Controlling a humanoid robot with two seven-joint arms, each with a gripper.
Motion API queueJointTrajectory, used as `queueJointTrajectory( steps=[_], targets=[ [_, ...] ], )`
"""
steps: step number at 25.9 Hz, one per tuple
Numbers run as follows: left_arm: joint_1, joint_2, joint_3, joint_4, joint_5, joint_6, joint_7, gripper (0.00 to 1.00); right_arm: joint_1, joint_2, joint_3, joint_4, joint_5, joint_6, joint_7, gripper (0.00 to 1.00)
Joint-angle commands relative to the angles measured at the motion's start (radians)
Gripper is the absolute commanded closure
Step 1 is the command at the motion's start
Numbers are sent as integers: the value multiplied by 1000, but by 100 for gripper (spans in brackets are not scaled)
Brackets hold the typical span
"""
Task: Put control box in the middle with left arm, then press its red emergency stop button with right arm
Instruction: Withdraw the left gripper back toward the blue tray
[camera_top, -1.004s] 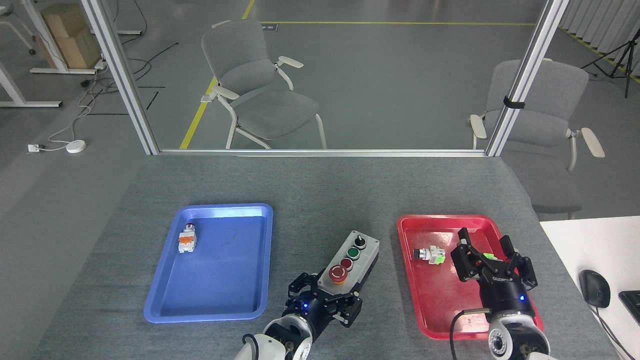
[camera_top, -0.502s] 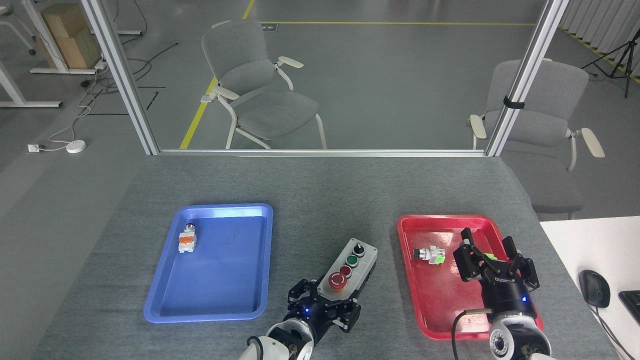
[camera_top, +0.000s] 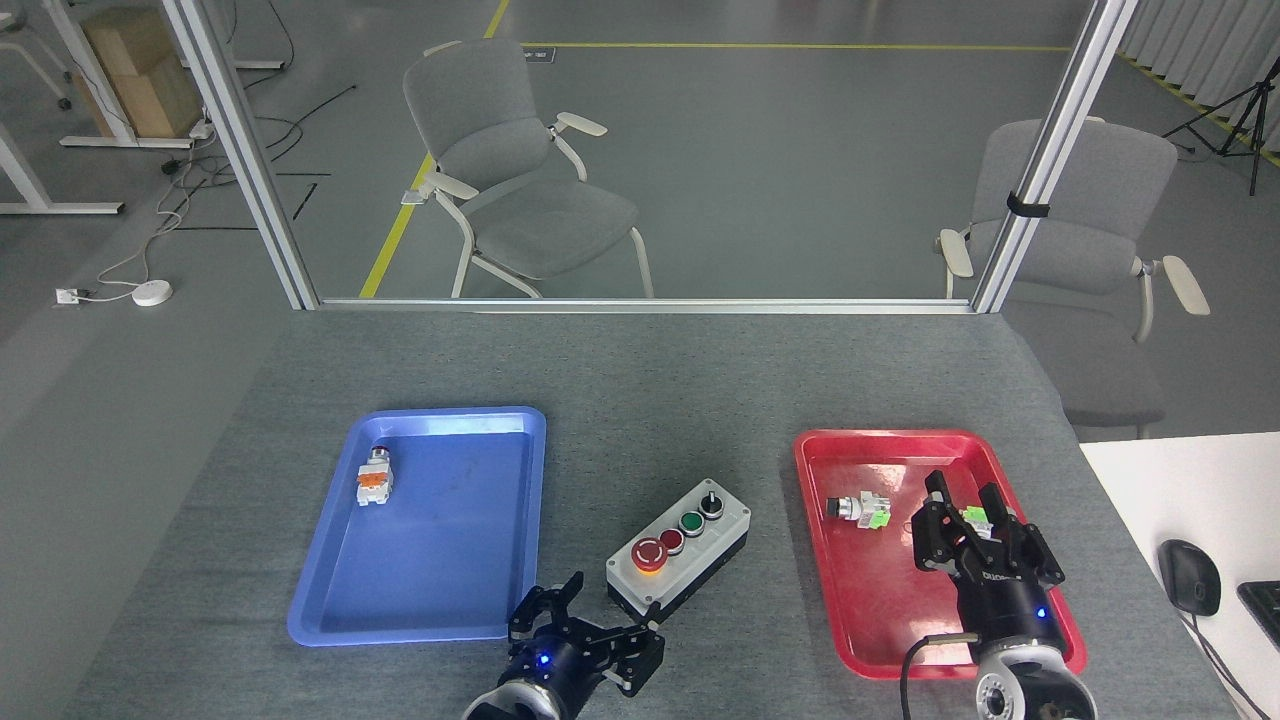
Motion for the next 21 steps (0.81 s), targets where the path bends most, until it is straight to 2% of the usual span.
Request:
queueJointTrajectory(
  steps=[1, 4, 10, 13, 15, 18, 21],
  targets=[
    [123, 84, 45, -173, 25, -4, 0, 1, 1, -15, 4, 21, -1, -59, 1, 100],
    [183, 128, 111, -273, 34, -4, 1, 1, -9, -47, 4, 26, 3, -122, 0, 100],
    [174, 128, 344, -312, 34, -4, 9, 1, -39, -45, 38, 29, 11, -128, -5, 100],
    [128, 130, 438, -310, 37, -4, 35, 1, -118, -34, 171, 58, 11, -123, -2, 100],
    [115, 128, 471, -310, 52, -4, 52, 1, -161, -2, 248, 77, 12, -91, -2, 100],
    [106, 128, 484, -310, 83, -4, 61, 1, -203, 51, 371, 101, 11, 10, 1, 100],
    [106, 131, 484, -310, 103, -4, 61, 1, -225, 62, 489, 164, 12, 33, 3, 100]
  ],
)
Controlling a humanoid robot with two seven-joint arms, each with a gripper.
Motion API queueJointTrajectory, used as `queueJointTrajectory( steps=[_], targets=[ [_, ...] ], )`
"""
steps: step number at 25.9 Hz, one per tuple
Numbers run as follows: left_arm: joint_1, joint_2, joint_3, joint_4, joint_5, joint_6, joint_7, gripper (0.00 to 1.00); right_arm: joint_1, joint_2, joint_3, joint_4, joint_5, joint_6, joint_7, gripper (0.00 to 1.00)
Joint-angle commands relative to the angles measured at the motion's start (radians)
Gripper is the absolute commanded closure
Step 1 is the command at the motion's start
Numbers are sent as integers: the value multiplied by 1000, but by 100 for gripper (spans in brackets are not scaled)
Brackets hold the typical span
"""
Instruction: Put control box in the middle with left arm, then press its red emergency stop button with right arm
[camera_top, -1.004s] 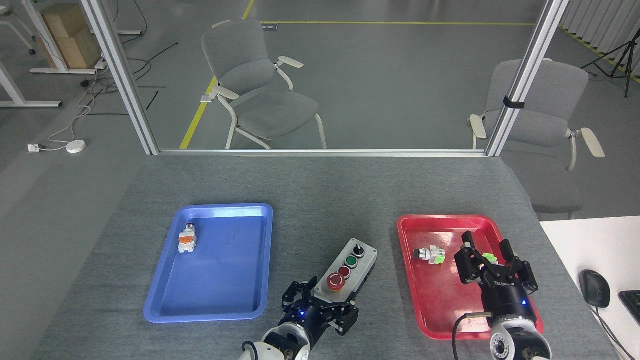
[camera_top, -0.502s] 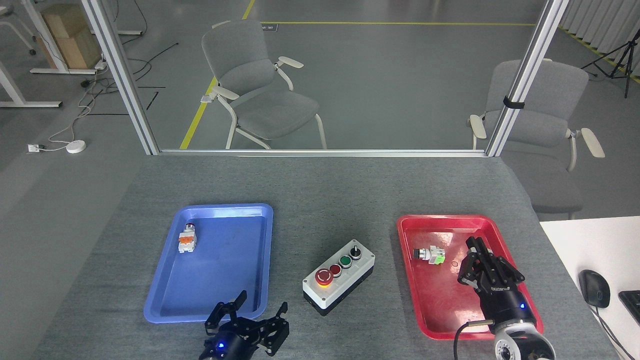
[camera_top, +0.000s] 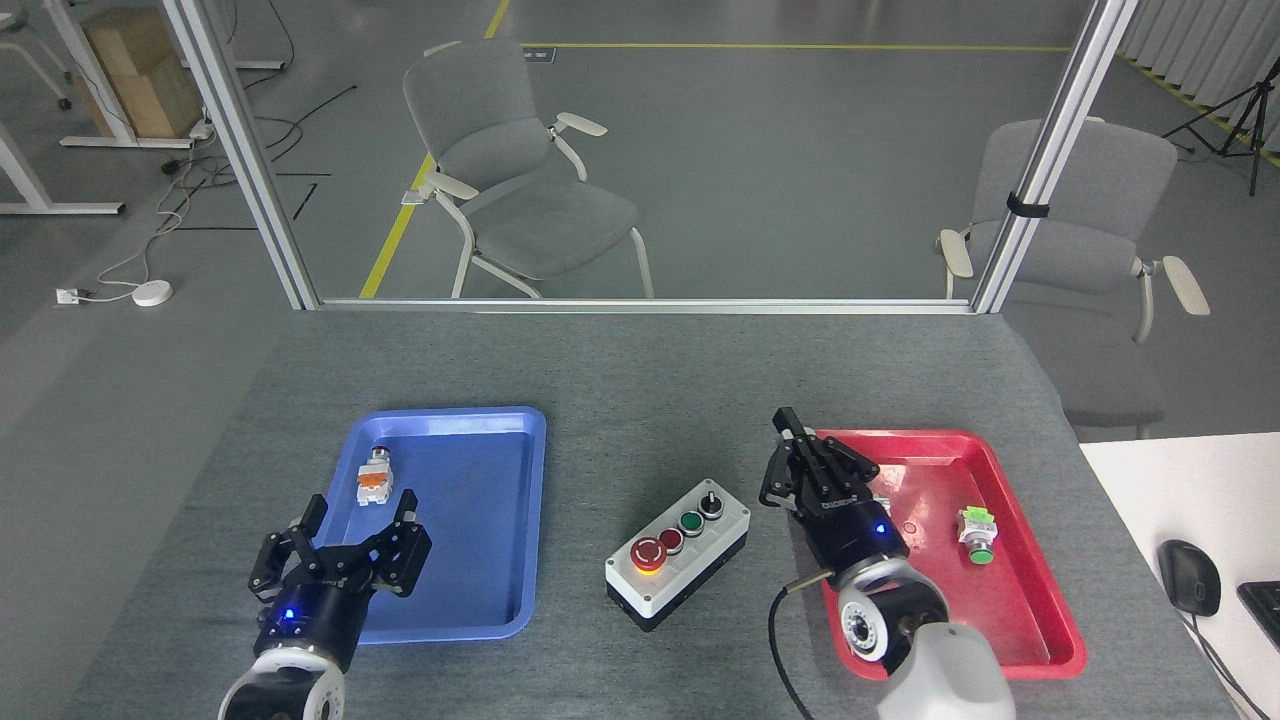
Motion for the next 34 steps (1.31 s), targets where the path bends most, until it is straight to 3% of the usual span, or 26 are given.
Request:
queueJointTrajectory(
  steps=[1, 15, 30, 34],
  targets=[
    [-5, 1, 8, 0, 20, 0, 5, 1, -29, 23, 144, 71, 1, 38, 7, 100],
    [-59, -11, 63, 8, 21, 9, 36, 1, -26, 56, 228, 233, 1, 38, 9, 100],
    [-22, -8, 57, 17, 20, 3, 97, 1, -27, 80, 284, 244, 3, 38, 6, 100],
    [-20, -8, 56, 20, 20, 3, 98, 1, -22, 79, 282, 298, 3, 39, 4, 100]
  ],
)
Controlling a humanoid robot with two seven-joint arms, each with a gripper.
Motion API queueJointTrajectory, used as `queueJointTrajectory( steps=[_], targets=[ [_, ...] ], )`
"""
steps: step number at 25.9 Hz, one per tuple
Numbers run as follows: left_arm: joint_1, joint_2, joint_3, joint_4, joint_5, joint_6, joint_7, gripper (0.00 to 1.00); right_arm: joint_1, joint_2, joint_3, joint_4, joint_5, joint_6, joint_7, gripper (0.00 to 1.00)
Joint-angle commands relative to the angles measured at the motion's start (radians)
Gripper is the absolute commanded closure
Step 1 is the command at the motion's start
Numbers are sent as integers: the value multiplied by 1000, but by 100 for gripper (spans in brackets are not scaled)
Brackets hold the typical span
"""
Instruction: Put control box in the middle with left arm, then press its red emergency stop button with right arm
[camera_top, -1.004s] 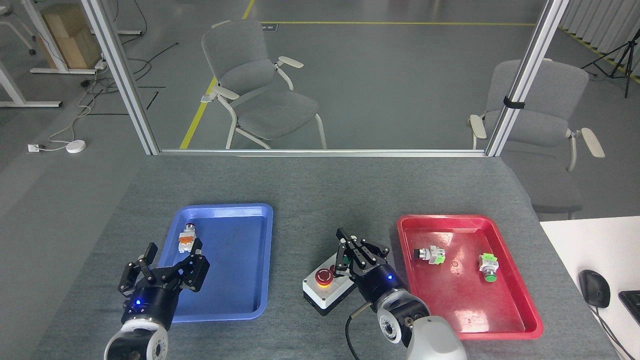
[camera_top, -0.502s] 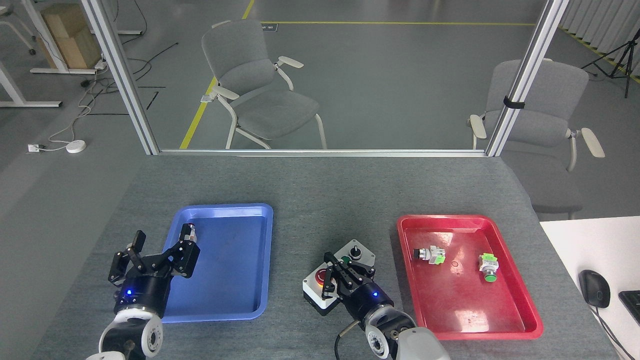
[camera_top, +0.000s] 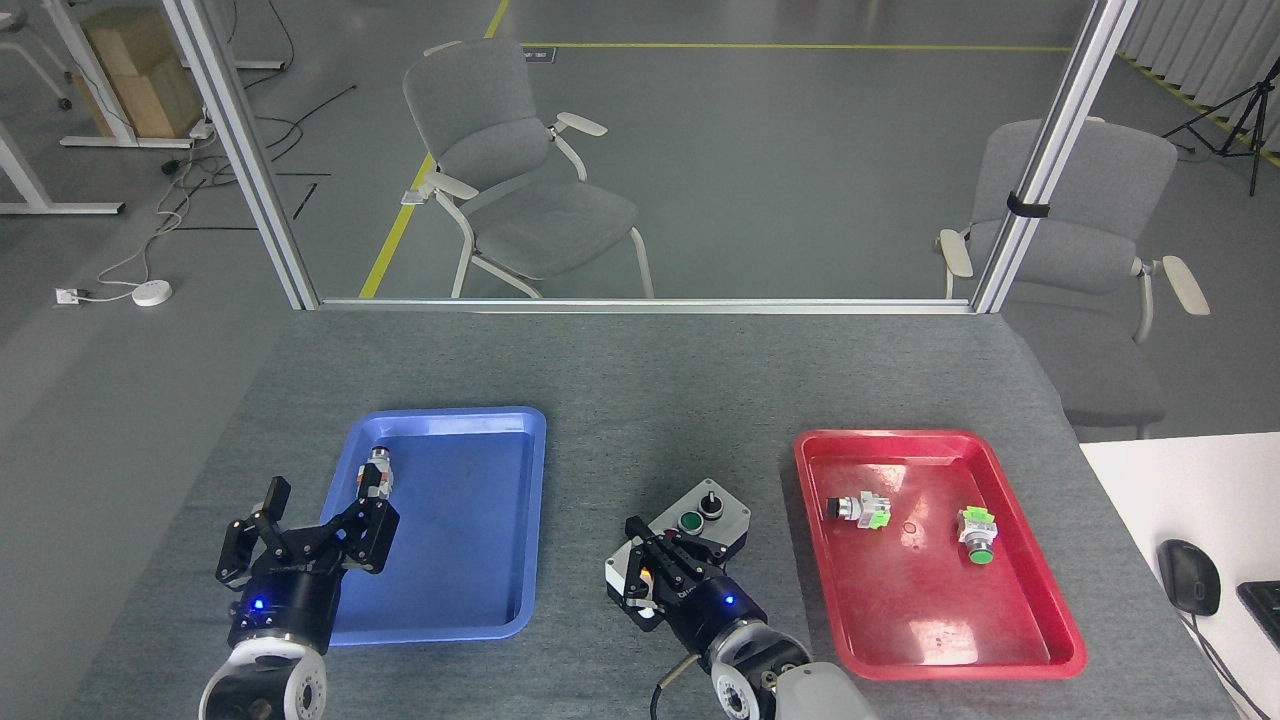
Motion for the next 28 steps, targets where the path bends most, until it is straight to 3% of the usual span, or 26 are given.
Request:
queueJointTrajectory(
  steps=[1, 8, 13, 14, 17, 19, 22, 26, 28],
  targets=[
    [1, 0, -2, 4, 0, 0, 0, 1, 4, -1, 0, 46, 0, 2, -3, 100],
    [1, 1, -2, -1, -3, -2, 2, 1, 9, -1, -3, 105, -2, 0, -4, 100],
    [4, 1, -2, 0, -2, -2, 3, 1, 3, 3, -21, 65, -15, 16, -29, 100],
    [12, 1, 0, 0, -2, -2, 3, 1, -4, 5, -43, 39, -15, 28, -64, 94],
    [55, 0, -2, -1, 0, -2, 19, 1, -17, 8, -147, -38, -20, 57, -199, 35],
    [81, -8, -5, -1, 0, -2, 40, 1, -31, 8, -219, -76, -26, 57, -305, 5],
    [90, -51, -11, 0, 0, -3, 59, 1, -40, -3, -308, -82, -28, 56, -408, 2],
    [112, -86, -23, 16, -11, -3, 59, 1, -23, -51, -434, -88, -28, 57, -406, 2],
    [115, -85, -31, 17, -15, -3, 54, 1, 24, -67, -483, -113, -15, 54, -398, 2]
  ],
)
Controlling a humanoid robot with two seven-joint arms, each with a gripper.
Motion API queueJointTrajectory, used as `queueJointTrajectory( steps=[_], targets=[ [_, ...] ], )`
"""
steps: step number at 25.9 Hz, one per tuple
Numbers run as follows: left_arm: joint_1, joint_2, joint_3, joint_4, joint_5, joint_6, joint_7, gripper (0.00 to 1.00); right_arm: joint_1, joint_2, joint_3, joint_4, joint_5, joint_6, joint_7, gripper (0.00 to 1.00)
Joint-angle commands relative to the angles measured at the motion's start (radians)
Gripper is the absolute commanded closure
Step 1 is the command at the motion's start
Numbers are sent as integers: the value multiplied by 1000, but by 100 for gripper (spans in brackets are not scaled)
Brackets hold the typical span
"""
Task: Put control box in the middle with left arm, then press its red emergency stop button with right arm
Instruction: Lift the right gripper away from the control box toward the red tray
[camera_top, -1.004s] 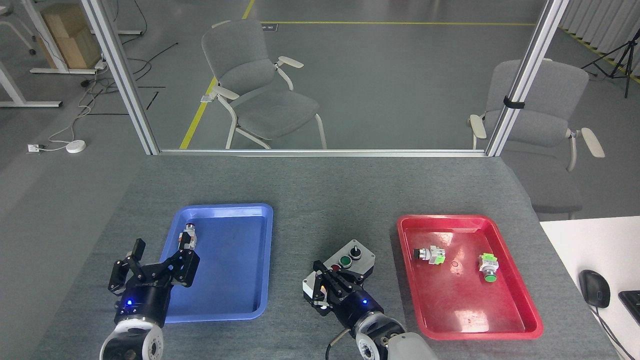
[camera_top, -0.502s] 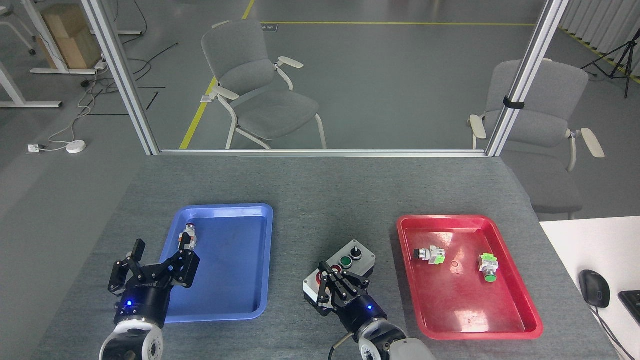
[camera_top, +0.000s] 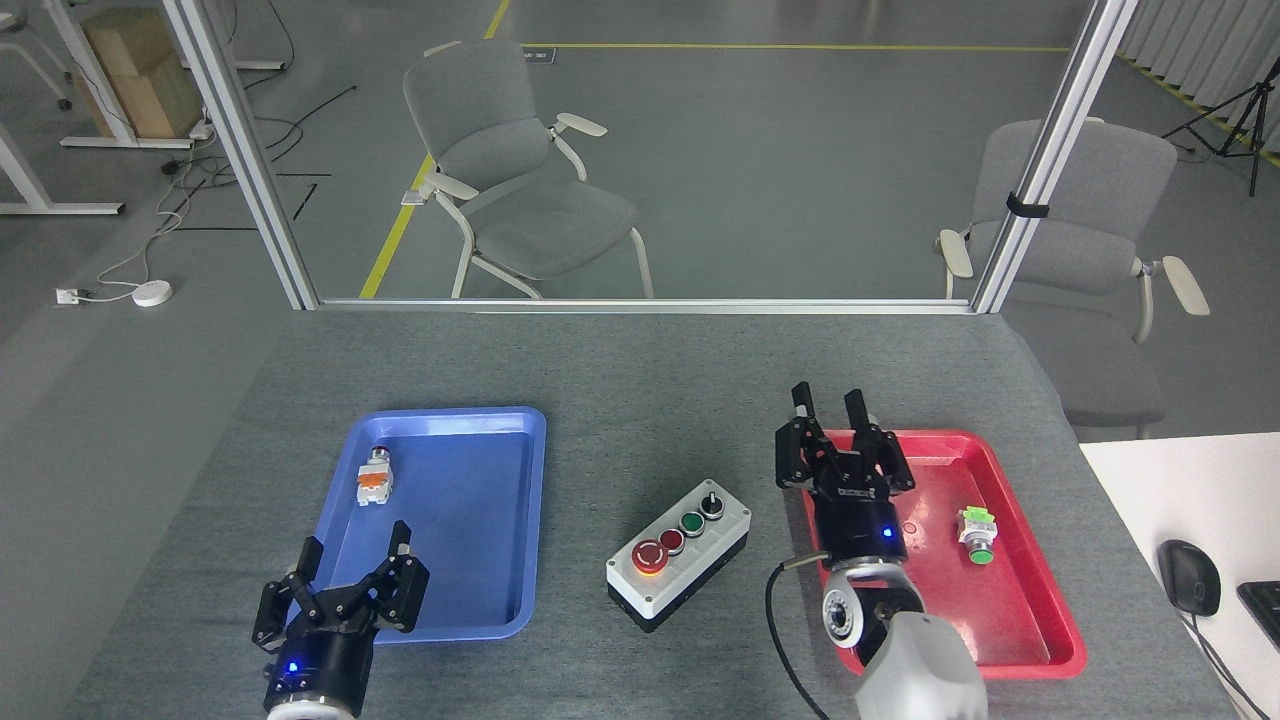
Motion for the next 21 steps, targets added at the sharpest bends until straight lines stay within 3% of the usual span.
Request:
queueJointTrajectory(
  steps=[1, 6, 10, 14, 21],
  targets=[
    [11, -10, -9, 7, -9, 1, -4, 1, 86, -32, -100, -39, 11, -4, 21, 2],
    [9, -16, -8, 5, 5, 2, -7, 1, 302, -17, -202, -301, 45, 6, 309, 2],
    [9, -16, -8, 5, 5, 2, -8, 1, 434, 60, -226, -488, 131, 9, 350, 2],
    [9, -16, -8, 5, 5, 2, -8, 1, 438, 105, -286, -501, 175, 9, 346, 2],
    [9, -16, -8, 5, 5, 2, -8, 1, 437, 97, -298, -499, 177, 8, 344, 2]
  ],
)
